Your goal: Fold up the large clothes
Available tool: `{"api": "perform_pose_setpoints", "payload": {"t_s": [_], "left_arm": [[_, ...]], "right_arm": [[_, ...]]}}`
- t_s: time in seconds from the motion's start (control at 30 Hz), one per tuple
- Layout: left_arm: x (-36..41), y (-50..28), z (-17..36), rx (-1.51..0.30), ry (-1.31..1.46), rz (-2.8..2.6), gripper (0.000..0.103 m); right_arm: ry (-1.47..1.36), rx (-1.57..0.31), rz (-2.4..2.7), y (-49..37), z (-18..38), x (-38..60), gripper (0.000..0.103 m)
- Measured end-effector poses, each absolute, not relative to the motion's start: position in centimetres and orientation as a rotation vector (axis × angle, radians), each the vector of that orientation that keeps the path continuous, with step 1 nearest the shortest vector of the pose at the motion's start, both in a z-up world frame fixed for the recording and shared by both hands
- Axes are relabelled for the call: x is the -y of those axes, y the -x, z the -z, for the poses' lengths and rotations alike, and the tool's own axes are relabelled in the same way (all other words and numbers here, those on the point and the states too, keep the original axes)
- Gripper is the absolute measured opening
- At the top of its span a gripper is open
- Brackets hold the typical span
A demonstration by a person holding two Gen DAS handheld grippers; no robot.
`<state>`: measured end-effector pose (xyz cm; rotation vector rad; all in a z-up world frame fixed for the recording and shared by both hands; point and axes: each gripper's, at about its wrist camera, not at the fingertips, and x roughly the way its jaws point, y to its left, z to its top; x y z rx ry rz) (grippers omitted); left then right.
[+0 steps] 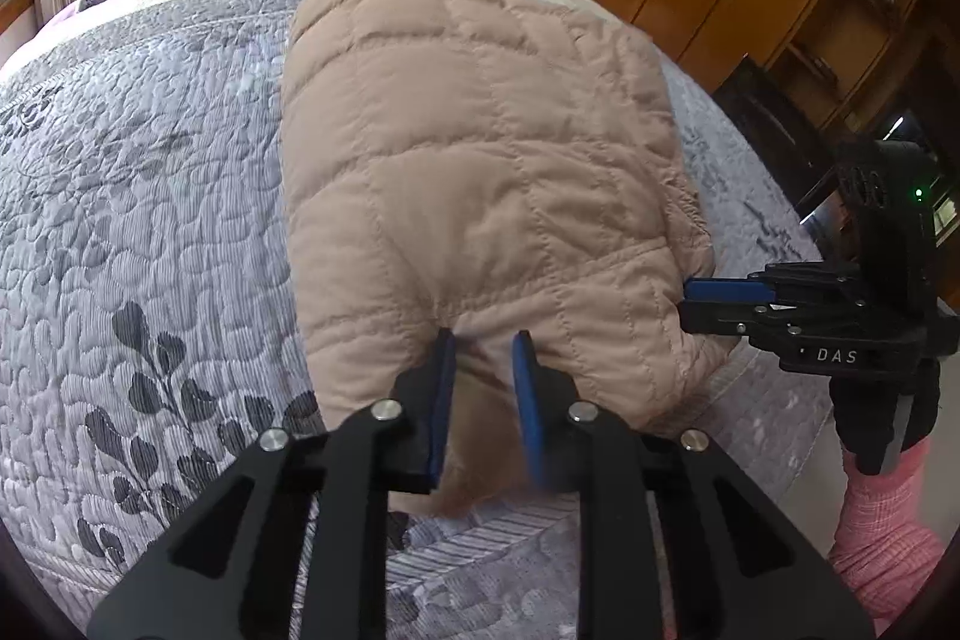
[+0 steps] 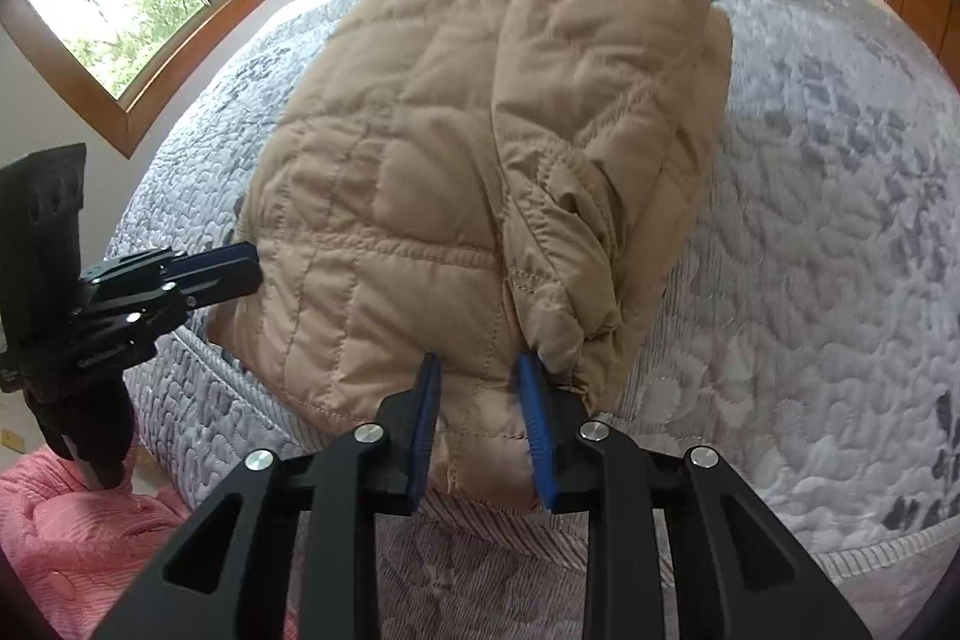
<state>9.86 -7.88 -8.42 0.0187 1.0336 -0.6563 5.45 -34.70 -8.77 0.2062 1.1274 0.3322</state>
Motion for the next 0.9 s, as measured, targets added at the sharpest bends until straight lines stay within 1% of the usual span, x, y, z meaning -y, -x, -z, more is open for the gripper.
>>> {"api": "perform_pose_setpoints", "payload": {"t_s": [0.23, 0.7, 0.9], "left_arm": [[7.4, -10.4, 9.6, -1.046, -0.017, 0.639, 0.006], [7.9, -10.4, 10.7, -1.036, -0.041, 0.626, 0.005], [7.1, -11.1, 9.8, -1.069, 0.010, 0.661, 0.005]], "right_arm": [[-0.221, -1.126, -0.327, -5.5, 9.6, 34.8, 0.027], [-0.216, -1.136, -0.305, -6.2, 10.5, 33.4, 0.026], [-0.199, -1.140, -0.318, -6.4, 9.4, 33.4, 0.027]]}}
